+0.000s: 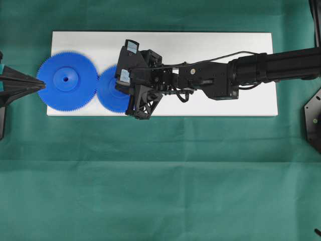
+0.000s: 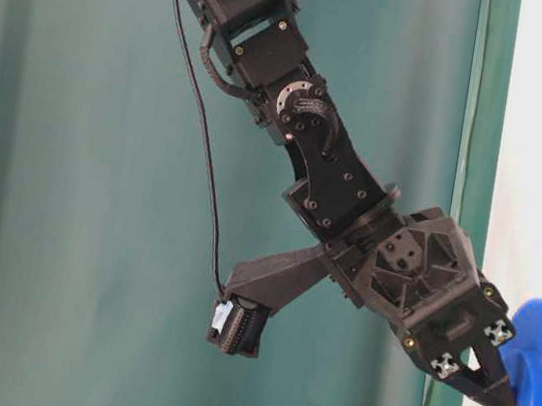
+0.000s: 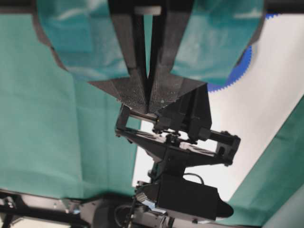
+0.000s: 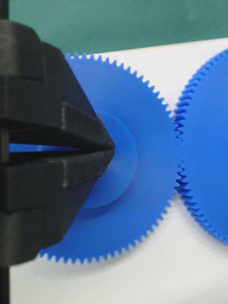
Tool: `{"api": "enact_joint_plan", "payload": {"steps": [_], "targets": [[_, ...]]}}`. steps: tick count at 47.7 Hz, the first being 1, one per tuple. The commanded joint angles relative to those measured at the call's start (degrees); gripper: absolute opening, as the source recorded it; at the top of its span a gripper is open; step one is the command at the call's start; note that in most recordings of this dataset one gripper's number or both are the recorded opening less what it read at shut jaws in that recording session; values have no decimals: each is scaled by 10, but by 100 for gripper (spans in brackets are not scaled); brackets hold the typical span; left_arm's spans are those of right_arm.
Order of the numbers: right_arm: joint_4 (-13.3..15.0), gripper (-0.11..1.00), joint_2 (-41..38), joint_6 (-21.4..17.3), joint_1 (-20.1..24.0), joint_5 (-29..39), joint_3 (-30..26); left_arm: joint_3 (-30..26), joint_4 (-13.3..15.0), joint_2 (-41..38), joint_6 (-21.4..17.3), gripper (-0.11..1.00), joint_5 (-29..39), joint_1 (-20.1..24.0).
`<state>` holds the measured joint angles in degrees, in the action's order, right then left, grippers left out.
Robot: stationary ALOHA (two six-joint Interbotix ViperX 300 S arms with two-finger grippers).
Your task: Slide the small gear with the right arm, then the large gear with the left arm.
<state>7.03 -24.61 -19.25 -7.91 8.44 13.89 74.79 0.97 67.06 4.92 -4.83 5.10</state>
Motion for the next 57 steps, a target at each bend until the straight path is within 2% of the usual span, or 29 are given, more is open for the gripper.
{"api": "enact_joint_plan", "payload": {"steps": [1,22,41,57], "targets": [[1,50,-22,-2,7,18,8,-7,1,-7,1,0,-3,-1],[8,50,12,-1,6,14,8,-10,1,-7,2,0,-3,-1],[61,50,87,-1,7,-38,4,-7,1,-7,4,0,-4,-1],[101,50,120,-1,7,-67,-3,-7,1,-7,8,0,-3,-2]]}}
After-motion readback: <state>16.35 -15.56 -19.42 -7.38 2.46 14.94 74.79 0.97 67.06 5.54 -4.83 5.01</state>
